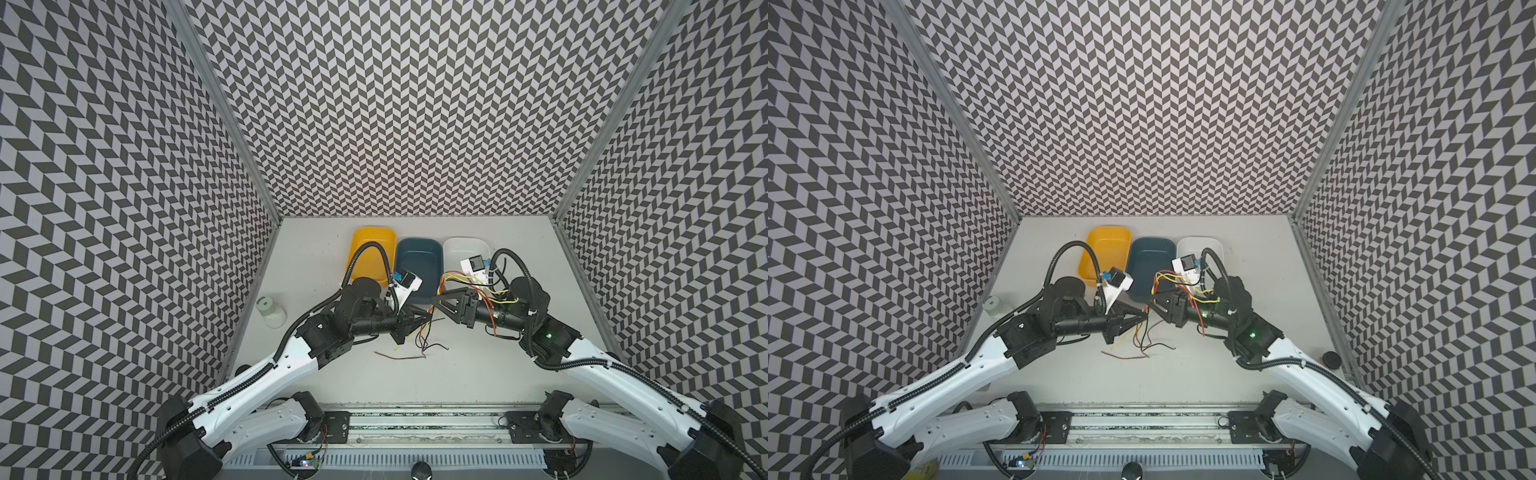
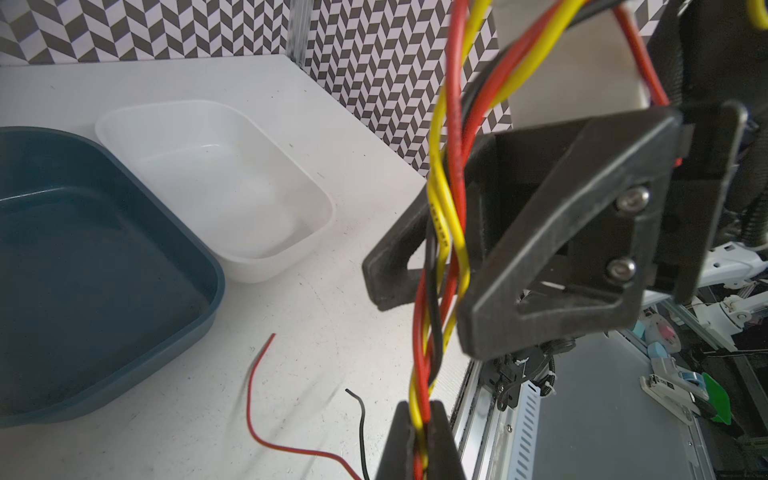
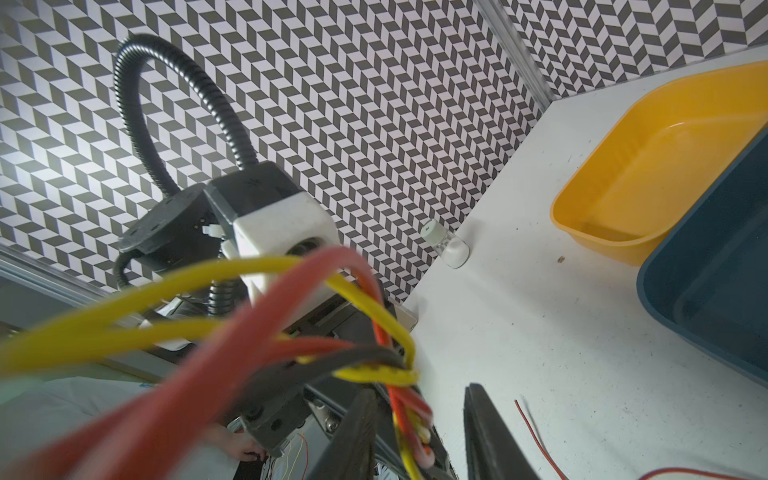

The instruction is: Untangle the cables

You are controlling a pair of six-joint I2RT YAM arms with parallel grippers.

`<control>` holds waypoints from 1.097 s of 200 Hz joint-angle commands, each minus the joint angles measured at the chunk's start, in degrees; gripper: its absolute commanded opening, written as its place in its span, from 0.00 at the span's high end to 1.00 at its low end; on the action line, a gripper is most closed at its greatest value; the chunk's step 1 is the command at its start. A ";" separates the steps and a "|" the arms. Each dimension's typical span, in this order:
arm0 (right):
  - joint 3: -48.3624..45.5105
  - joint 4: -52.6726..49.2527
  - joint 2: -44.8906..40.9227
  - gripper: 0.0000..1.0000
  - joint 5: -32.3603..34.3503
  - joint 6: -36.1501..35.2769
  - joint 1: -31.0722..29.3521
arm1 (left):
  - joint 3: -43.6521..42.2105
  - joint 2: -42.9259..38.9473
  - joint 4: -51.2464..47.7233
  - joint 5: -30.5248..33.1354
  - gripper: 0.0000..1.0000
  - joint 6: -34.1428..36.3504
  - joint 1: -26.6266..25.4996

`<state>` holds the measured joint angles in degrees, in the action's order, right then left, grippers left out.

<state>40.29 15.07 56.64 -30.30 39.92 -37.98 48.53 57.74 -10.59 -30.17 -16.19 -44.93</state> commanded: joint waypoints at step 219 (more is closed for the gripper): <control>-3.11 -4.72 -4.91 1.00 5.37 -3.52 0.01 | 0.31 -3.30 -0.59 9.37 1.00 -0.29 2.29</control>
<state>37.60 11.40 53.25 -26.59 37.85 -38.02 47.83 56.36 -11.00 -24.40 -16.75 -43.53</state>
